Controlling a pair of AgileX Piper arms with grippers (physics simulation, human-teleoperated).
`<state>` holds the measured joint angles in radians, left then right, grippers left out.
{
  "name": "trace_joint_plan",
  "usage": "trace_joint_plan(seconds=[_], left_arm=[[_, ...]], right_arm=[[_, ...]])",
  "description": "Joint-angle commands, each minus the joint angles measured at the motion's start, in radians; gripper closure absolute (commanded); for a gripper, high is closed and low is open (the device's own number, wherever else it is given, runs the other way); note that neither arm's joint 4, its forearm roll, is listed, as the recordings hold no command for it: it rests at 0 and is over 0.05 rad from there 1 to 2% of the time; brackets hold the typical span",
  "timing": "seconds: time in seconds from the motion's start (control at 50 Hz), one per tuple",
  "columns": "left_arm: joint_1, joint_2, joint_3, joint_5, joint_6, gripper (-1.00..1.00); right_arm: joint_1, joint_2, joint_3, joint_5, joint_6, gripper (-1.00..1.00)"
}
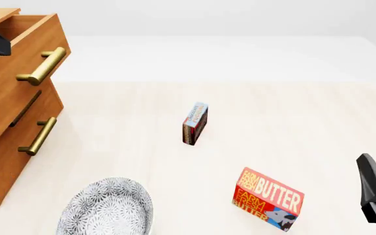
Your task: Put the chocolate pudding in the top drawer of the cabinet and close it.
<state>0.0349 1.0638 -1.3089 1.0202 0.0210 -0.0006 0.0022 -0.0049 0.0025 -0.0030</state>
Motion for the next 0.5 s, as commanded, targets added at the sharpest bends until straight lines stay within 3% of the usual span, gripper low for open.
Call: trace_joint_plan(seconds=[0.02,0.5], left_arm=[[0.018,0.026,0.006,-0.006,0.014,-1.00],[0.009,0.049,0.036,-0.034,-0.003,-1.00]], right_arm=[[0.000,0.000,0.000,0.000,0.000,-1.00],[-0.001,0.002,0.001,-0.004,0.001,-1.00]])
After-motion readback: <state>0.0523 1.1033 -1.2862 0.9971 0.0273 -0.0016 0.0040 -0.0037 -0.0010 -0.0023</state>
